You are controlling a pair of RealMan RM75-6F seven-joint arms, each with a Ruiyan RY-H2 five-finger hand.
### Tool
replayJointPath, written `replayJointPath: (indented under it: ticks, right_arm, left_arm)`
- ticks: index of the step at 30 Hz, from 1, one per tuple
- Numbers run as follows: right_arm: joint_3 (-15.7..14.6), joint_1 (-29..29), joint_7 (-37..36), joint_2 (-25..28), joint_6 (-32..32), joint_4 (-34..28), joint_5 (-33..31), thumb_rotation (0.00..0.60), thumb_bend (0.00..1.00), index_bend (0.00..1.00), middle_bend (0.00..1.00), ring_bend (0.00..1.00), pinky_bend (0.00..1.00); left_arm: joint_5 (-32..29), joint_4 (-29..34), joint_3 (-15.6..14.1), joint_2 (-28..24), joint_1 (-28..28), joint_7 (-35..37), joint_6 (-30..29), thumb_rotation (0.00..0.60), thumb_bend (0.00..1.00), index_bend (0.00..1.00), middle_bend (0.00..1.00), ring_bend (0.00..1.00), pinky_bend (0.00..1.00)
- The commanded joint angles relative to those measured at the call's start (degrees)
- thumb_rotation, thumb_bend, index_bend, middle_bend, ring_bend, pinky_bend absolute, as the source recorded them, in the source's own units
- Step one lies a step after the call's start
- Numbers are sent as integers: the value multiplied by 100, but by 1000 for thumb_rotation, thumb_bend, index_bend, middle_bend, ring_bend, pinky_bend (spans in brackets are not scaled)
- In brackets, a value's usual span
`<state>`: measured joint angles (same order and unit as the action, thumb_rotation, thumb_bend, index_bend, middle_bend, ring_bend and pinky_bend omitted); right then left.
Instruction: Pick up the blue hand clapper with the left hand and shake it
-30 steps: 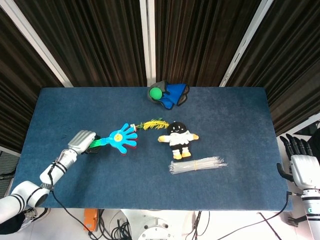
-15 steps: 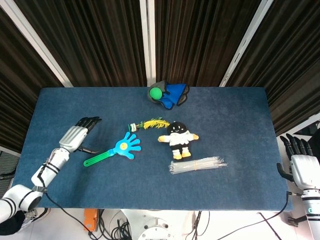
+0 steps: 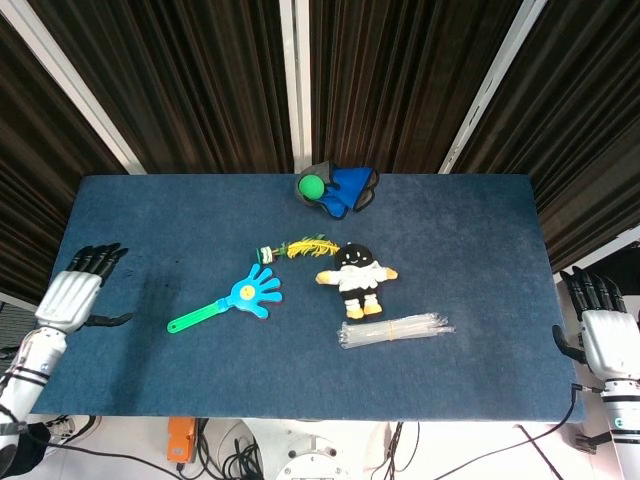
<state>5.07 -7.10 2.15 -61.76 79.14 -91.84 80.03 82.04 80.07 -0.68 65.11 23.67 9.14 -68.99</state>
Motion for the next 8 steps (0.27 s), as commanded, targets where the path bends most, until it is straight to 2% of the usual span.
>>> replayJointPath:
  ticks: [1, 8]
  right_arm:
    - [-9, -6, 75, -23, 4, -36, 10, 600, 321, 0, 0, 0, 0]
    - [-54, 14, 162, -31, 37, -88, 73, 600, 321, 0, 0, 0, 0]
  left_arm:
    - [-43, 150, -149, -130, -480, -239, -521, 467, 127, 0, 0, 0, 0]
    - [23, 189, -287, 43, -1133, -438, -1226, 468, 129, 0, 0, 0, 0]
